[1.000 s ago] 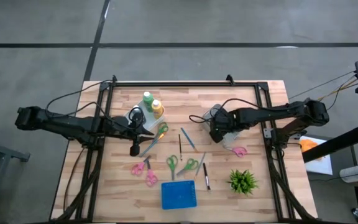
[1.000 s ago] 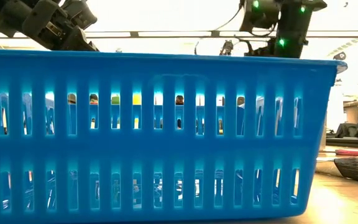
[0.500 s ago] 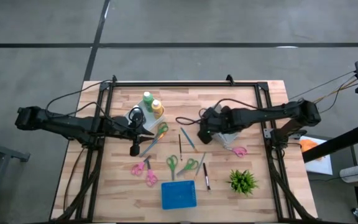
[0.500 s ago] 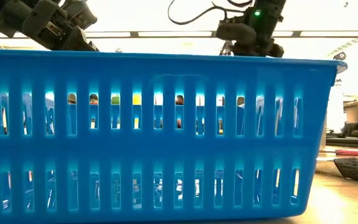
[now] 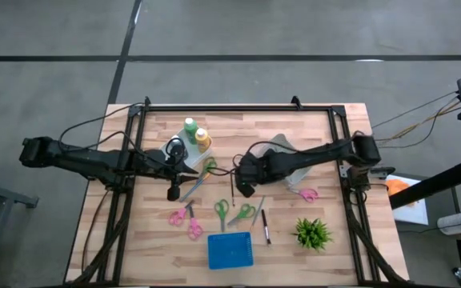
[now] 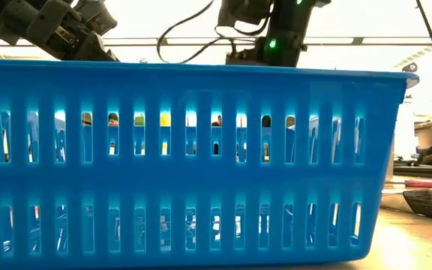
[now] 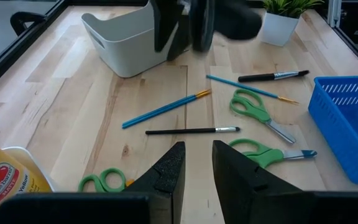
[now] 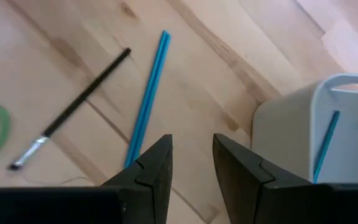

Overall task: Pick & Place Paint Supplies
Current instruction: Put the blue paintbrush into the gray bin

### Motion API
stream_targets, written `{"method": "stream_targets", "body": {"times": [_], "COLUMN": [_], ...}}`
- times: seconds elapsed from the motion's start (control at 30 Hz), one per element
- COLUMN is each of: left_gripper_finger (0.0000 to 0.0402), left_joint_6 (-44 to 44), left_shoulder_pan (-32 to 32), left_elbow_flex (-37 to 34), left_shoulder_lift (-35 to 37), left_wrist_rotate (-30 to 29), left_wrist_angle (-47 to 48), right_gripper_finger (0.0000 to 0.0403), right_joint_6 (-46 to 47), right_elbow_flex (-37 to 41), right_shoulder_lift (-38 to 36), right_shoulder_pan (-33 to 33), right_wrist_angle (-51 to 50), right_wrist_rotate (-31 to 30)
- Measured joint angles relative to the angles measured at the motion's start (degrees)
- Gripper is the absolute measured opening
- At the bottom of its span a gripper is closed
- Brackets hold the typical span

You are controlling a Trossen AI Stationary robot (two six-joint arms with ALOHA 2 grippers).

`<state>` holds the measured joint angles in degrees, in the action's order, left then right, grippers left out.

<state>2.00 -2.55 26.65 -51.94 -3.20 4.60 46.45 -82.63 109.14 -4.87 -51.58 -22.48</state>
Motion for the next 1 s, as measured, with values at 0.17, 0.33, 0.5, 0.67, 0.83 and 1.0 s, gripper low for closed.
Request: {"method": "stream_targets", "body": {"times": [0.17, 0.33, 0.5, 0.67, 0.83, 1.0], "left_gripper_finger": [0.0082, 0.0082, 0.0082, 0.0082, 0.0082, 0.0082], "left_joint_6": [0.00, -0.01, -0.01, -0.01, 0.00, -0.01], "left_shoulder_pan": [-0.02, -0.01, -0.02, -0.02, -0.02, 0.00], "left_elbow_flex": [0.00, 0.00, 0.00, 0.00, -0.02, -0.01], "left_shoulder_lift": [-0.01, -0.01, 0.00, 0.00, -0.02, -0.02], "left_wrist_rotate": [0.00, 0.00, 0.00, 0.00, 0.00, 0.00], "left_wrist_angle": [0.00, 0.02, 0.02, 0.00, 0.02, 0.03], "right_gripper_finger": [0.0111, 0.0111, 0.0111, 0.0111, 0.0111, 0.0111], "right_joint_6": [-0.16, -0.20, -1.02, -1.79, -2.54, -2.61], "right_elbow_flex": [-1.68, -1.99, -1.58, -1.54, -1.29, -0.84], "right_shoulder_lift": [3.72, 6.33, 7.35, 8.71, 9.40, 9.81], "right_shoulder_pan": [0.01, -0.02, 0.00, 0.47, 0.57, 0.57], "right_wrist_angle": [0.11, 1.74, 3.75, 4.71, 6.27, 7.80], "right_wrist_rotate": [0.05, 2.15, 2.40, 2.56, 2.56, 2.84]}}
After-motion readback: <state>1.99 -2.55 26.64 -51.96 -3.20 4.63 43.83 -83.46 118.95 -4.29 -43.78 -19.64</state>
